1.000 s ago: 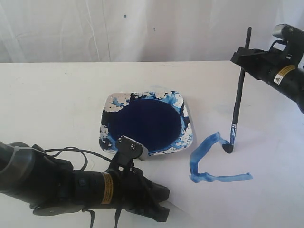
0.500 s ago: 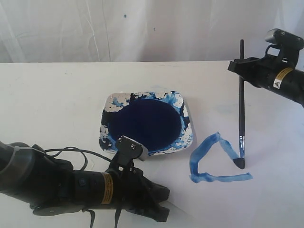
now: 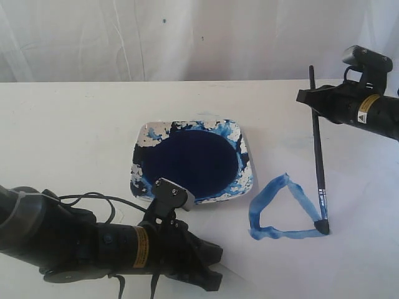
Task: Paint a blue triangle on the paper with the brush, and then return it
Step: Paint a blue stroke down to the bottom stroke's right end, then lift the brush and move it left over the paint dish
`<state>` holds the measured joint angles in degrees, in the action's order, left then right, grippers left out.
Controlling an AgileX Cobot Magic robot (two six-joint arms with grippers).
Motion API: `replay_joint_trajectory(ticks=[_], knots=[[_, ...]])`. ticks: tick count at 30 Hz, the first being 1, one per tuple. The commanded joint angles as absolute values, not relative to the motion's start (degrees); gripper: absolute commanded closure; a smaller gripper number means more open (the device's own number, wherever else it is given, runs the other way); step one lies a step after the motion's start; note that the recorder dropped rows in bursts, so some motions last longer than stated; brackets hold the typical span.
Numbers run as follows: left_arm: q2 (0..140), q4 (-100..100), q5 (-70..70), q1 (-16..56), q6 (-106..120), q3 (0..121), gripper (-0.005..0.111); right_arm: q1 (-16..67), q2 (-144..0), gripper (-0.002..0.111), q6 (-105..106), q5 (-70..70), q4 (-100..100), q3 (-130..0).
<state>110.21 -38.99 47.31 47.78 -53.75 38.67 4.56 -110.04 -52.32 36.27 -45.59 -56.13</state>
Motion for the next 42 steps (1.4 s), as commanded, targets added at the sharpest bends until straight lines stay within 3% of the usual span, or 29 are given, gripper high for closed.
replay_joint_trajectory(ticks=[1,29,35,42], knots=[[110.8,-41.7,41.9,48.1,-53.8,38.0,0.107,4.6,-109.5,0.108,-54.3,35.9,-48.7,-55.9],[110.4,-40.4,42.9,48.1,-53.9,38.0,0.107,4.6,-96.3,0.108,-55.3,43.0,-34.8,-56.0],[105.4,-35.6,43.5,48.1,-49.3,35.5,0.107,4.6,-96.8,0.108,-60.7,44.2,-24.5,-55.9],[95.7,-28.3,43.5,48.1,-42.4,29.6,0.107,6.6,-103.4,0.108,-68.2,54.8,-18.8,-55.9]])
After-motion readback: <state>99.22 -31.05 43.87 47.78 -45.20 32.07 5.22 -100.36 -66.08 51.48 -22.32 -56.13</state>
